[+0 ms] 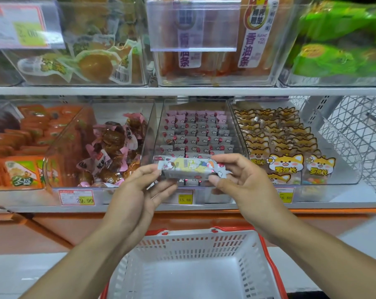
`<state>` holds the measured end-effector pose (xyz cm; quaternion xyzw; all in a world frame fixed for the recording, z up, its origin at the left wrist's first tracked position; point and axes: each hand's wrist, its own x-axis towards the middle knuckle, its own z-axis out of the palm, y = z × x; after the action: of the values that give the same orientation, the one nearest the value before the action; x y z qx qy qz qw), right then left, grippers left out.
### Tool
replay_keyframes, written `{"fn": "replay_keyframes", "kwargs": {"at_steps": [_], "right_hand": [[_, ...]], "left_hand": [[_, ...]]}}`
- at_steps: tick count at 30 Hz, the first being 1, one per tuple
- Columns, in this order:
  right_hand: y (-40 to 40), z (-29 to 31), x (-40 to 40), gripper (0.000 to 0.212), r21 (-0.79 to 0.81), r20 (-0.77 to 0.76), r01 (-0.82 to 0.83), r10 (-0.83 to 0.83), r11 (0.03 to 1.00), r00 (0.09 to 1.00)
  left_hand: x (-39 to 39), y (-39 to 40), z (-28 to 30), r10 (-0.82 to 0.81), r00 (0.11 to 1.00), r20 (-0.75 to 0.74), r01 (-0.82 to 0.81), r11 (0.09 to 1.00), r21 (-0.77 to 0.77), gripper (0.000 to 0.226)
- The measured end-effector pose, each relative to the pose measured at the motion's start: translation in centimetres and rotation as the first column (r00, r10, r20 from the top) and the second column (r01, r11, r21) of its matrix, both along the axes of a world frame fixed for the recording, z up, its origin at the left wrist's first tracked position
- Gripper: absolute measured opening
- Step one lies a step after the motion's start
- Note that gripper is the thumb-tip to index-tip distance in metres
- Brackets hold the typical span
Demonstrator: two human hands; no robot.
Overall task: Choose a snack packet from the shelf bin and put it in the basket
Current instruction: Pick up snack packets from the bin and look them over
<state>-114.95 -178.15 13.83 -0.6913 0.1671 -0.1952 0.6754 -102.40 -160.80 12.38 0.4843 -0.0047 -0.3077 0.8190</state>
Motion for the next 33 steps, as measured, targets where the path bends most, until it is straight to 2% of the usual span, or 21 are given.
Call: {"fn": "replay_keyframes", "kwargs": {"at_steps": [3,6,8,10,12,14,16,18,21,25,27,28,29,30,31,33], "right_hand": [[-0.4,-0.2,0.0,0.033,0.081,-0.030,-0.022,0.025,0.997,0.999],[-0.5,-0.4,0.2,0.029,0.193,-0.065,-0.027,0.040,0.981,0.997],[-0.5,-0.4,0.4,0.022,0.281,-0.093,-0.022,0.051,0.960,0.994],[-0.6,-0.2,0.4,0.021,0.346,-0.122,-0.009,0.055,0.938,0.991],[-0.9,-0.2,0.4,0.031,0.387,-0.145,0.013,0.047,0.922,0.988],[-1.1,-0.2,0.5,0.038,0.435,-0.173,0.028,0.053,0.900,0.983],[-1.2,-0.2,0.6,0.037,0.487,-0.201,0.035,0.073,0.873,0.977],[-1.2,-0.2,0.6,0.036,0.518,-0.222,0.038,0.092,0.855,0.971],[-1.1,-0.3,0.6,0.038,0.491,-0.242,0.031,0.103,0.871,0.965],[-1.0,-0.3,0.8,0.037,0.459,-0.220,0.102,0.001,0.883,0.976],[-1.1,-0.3,0.8,0.020,0.320,-0.200,0.099,-0.035,0.942,0.979],[-1.2,-0.3,0.6,0.027,0.160,-0.185,0.078,-0.048,0.984,0.982],[-1.3,-0.2,0.4,0.044,-0.035,-0.154,0.032,-0.037,0.999,0.987],[-1.4,-0.1,0.2,0.061,-0.234,-0.109,-0.032,0.007,0.972,0.994],[-1.4,0.0,0.0,0.074,-0.414,-0.085,-0.092,0.062,0.906,0.994],[-1.1,-0.2,-0.1,0.077,-0.639,-0.045,-0.147,0.154,0.755,0.987]], "left_hand": [[-0.1,0.1,0.4,-0.022,0.998,0.059,0.025,0.998,-0.049,0.033],[-0.1,0.3,0.6,-0.062,0.982,0.180,0.051,0.997,0.066,0.056],[-0.3,0.4,0.5,-0.107,0.953,0.285,0.057,0.983,0.176,0.050],[-0.4,0.5,0.3,-0.139,0.937,0.322,0.059,0.967,0.247,0.034],[-0.5,0.7,-0.1,-0.161,0.927,0.338,0.055,0.951,0.304,0.026],[-0.5,0.7,-0.1,-0.159,0.925,0.344,0.037,0.941,0.335,0.028],[-0.5,0.7,-0.2,-0.157,0.931,0.331,0.044,0.945,0.324,0.029],[-0.6,0.6,-0.3,-0.154,0.954,0.259,0.080,0.958,0.275,0.020],[-0.4,0.3,-0.8,-0.119,0.978,0.172,0.075,0.966,0.248,0.017],[-0.1,0.0,-0.8,-0.002,1.000,0.016,-0.001,0.989,0.145,0.016],[0.1,0.0,-0.7,0.026,0.999,-0.027,-0.022,0.993,0.117,0.019],[0.1,0.0,-0.6,0.028,0.999,-0.039,-0.024,0.994,0.107,0.021],[0.2,0.1,-0.5,0.030,0.998,-0.050,-0.025,0.995,0.101,0.020],[0.2,0.1,-0.4,0.032,0.998,-0.060,-0.026,0.995,0.099,0.019],[0.2,0.1,-0.3,0.032,0.997,-0.070,-0.025,0.995,0.099,0.017],[0.1,0.0,-0.2,0.027,0.996,-0.083,-0.017,0.993,0.114,0.017]]}}
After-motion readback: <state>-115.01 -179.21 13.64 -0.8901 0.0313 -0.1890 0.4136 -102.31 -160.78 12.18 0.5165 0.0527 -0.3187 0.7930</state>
